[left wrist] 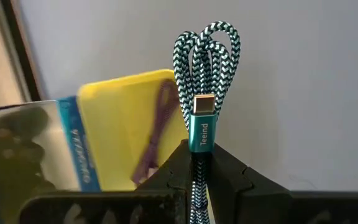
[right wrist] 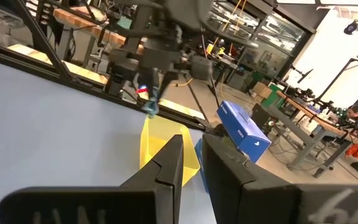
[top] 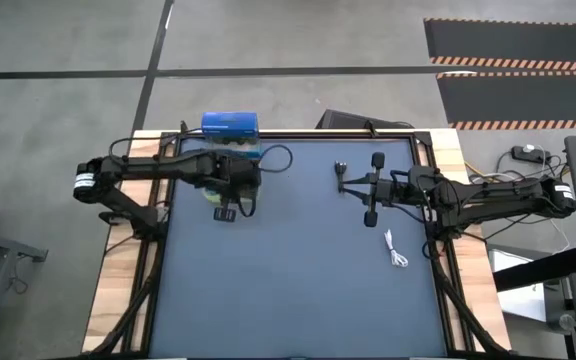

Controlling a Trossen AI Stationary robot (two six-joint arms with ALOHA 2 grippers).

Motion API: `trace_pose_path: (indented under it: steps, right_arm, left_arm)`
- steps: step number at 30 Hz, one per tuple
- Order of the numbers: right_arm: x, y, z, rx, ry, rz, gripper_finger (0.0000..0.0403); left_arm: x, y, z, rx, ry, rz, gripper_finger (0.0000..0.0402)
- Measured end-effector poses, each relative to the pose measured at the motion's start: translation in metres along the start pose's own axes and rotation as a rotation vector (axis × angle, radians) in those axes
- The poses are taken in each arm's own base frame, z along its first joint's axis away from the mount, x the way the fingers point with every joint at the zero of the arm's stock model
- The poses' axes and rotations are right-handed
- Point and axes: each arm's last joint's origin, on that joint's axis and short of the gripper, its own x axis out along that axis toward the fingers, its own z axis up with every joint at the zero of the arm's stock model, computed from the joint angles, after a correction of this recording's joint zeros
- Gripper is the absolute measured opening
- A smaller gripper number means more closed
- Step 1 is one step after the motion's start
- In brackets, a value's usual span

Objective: Pick and place USB-C Cables
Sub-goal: Put the green charger cable into the yellow bin

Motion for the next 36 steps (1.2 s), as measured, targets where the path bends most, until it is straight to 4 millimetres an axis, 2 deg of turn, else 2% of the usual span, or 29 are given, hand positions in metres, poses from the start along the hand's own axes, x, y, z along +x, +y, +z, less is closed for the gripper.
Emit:
trace_pose_path:
  steps: [8,15,23,36]
  right_arm:
    - [0.000,0.000,0.000,0.000,0.000,0.000,0.0052]
    - [0.000,0.000,0.000,0.004,0.001,0.000,0.0052]
    - [0.000,0.001,-0.002,0.002,0.016,0.008,0.0052]
    - [0.000,0.001,-0.002,0.002,0.016,0.008,0.0052]
  left_arm:
    - [0.012,0.042,-0.014,-0.055,-0.016,0.053,0.0015]
    - [0.031,0.066,-0.026,-0.121,-0.100,0.035,0.0015]
    - [0.057,0.074,-0.049,-0.128,-0.026,0.025,0.0015]
    - [0.078,0.073,-0.052,-0.138,-0.084,0.070,0.0015]
